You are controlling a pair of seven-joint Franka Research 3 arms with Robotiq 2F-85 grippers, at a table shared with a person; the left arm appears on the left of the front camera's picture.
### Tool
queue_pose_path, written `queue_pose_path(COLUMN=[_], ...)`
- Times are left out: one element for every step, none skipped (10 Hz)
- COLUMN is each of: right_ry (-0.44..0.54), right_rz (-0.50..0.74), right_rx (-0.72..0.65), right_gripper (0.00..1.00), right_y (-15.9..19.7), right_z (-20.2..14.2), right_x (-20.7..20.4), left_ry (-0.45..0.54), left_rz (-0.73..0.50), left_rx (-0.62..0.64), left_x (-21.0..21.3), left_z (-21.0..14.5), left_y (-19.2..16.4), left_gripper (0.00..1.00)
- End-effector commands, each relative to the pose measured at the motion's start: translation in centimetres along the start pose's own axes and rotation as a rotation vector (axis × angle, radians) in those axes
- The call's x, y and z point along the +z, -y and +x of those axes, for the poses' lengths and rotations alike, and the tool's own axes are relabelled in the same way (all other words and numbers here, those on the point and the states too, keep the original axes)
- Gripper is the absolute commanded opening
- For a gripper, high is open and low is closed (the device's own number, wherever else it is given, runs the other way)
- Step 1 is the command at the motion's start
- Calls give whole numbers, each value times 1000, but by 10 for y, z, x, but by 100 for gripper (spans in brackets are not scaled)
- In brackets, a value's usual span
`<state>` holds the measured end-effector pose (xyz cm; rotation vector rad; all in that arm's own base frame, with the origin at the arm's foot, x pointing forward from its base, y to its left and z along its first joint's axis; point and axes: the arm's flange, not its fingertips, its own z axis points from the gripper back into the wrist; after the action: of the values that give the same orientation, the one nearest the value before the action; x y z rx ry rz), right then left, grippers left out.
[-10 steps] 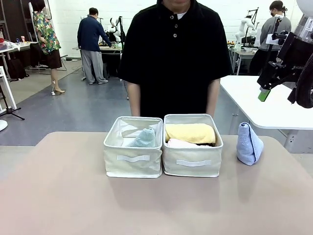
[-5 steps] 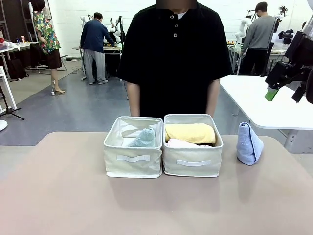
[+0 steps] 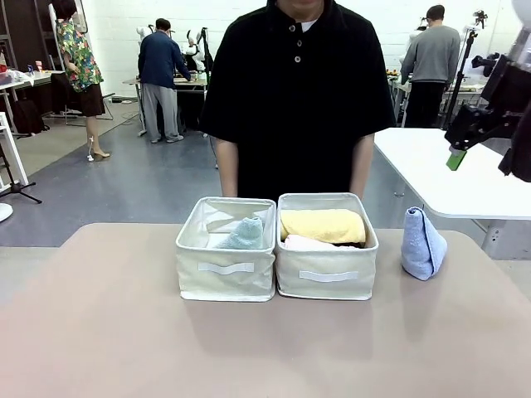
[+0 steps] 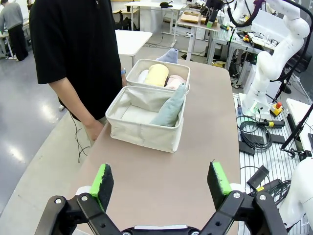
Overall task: Sort the towels based on their folding style.
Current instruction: Pick up another triangle-folded towel from the table and place it in the left Fabric basket.
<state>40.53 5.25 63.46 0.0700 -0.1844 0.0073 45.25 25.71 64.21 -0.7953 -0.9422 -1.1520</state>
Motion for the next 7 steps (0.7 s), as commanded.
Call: queue_pose_path(right_ry=[-15,-40,-82,-122,-145,-179,-191], right_rz=[-169,-231,-278,-303,-339,-342,-289], right_rx=[-364,-468,-504,-543,-633,-658,-634], right_gripper=[100,100,100,100,100,100,100], right_y=[-45,-59,-65,-66,-60,-55,-51], right_z=[37,56,76,95,116,125,128], right_x=[-10,-25,-45,-67,-95,-115,-127], left_ry=[3,3,3,3,3,3,3], left_rz=[-7,-7,-7,-7,-7,-7,-7], left_rx=[-2,-2,-2,-2,-2,-2,-2], left_x=[2,2,2,2,2,2,2], left_z=[1,1,1,1,1,1,1], left_y=[1,1,1,1,1,1,1], left_gripper=[100,100,100,100,100,100,100])
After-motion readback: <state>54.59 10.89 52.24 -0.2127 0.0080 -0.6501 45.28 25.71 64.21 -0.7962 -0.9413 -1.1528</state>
